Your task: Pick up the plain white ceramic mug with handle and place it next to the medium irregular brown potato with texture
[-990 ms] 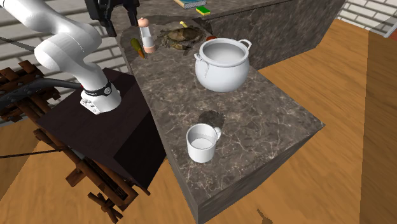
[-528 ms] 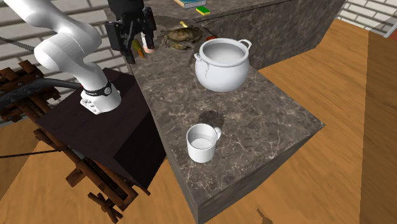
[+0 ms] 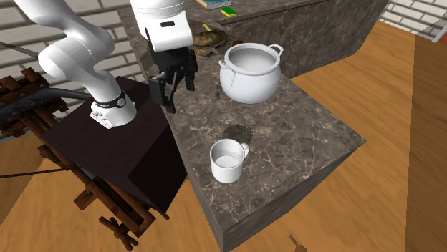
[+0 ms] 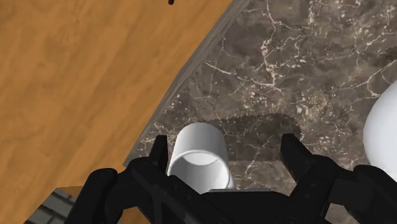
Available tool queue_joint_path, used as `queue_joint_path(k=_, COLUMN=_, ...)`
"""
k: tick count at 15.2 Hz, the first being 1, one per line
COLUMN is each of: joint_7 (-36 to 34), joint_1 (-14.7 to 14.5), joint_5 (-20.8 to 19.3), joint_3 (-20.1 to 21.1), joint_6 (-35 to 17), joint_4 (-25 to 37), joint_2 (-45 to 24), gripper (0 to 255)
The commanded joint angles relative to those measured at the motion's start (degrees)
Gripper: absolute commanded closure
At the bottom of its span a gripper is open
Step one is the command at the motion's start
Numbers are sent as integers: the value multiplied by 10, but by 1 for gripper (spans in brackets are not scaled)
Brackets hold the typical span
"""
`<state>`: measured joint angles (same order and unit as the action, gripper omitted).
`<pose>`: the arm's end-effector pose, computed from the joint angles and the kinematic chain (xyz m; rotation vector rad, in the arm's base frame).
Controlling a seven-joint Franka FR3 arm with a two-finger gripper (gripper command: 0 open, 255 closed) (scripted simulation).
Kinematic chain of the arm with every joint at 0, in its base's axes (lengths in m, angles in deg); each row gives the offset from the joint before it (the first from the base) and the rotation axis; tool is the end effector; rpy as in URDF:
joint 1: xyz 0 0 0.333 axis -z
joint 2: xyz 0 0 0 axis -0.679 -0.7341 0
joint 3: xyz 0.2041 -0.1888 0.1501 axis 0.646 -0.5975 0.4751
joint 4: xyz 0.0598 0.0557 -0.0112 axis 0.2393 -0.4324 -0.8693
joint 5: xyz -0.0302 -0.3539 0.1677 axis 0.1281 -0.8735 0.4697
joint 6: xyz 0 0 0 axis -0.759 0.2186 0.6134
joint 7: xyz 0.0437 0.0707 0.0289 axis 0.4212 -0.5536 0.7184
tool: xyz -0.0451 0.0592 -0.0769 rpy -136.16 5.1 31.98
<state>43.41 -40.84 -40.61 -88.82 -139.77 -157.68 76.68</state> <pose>0.4723 -0.0901 0.5113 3.0946 0.0016 0.0490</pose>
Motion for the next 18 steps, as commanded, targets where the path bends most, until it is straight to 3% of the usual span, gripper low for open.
queue_joint_path(k=1, joint_7=10, joint_1=2, joint_5=8, joint_3=-8, joint_6=-16, joint_4=22, joint_2=-43, gripper=0)
queue_joint_path(k=14, joint_7=83, joint_1=37, joint_5=87, joint_3=-33, joint_6=-58, joint_4=232, joint_2=-338, gripper=0)
queue_joint_path(k=18, joint_7=85, joint_1=38, joint_5=90, joint_3=-31, joint_6=-79, joint_4=222, joint_2=-349, gripper=0)
